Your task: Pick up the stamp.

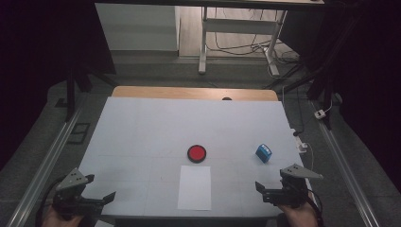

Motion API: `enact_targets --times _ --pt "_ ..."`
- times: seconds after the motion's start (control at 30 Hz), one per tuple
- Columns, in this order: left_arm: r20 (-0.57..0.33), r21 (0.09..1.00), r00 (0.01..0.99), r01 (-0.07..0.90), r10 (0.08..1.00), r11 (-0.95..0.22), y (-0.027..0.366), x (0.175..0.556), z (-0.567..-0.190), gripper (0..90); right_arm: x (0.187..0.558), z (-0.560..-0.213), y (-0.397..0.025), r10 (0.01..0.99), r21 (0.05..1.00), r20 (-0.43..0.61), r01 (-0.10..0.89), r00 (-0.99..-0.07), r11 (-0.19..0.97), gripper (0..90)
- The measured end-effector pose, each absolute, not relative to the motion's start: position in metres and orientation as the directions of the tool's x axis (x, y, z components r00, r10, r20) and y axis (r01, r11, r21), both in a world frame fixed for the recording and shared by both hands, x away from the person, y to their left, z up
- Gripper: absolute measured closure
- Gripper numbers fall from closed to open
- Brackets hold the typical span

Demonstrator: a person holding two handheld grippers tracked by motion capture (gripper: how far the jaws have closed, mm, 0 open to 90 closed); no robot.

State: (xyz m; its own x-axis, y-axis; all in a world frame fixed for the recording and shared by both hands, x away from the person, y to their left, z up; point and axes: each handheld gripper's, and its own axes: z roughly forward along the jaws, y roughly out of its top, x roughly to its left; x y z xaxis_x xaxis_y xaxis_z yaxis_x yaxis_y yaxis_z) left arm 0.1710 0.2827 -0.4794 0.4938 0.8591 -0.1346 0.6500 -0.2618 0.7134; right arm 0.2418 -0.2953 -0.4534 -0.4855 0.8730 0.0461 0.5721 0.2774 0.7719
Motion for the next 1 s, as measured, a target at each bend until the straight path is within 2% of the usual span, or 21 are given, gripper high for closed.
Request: enact_targets --times 0.7,1.0 --pt "-0.109 0.708 0.515 0.640 0.850 -0.297 0.2779 0.1708 -0.4790 0.6 0.2429 -0.4546 -0.2917 0.853 0.745 0.041 0.585 -0.520 0.320 0.0" --pt "-0.127 0.704 0.511 0.650 0.850 -0.286 0.2784 0.1709 -0.4790 0.6 0.2427 -0.4545 -0.2908 0.851 0.744 0.033 0.581 -0.525 0.329 0.0"
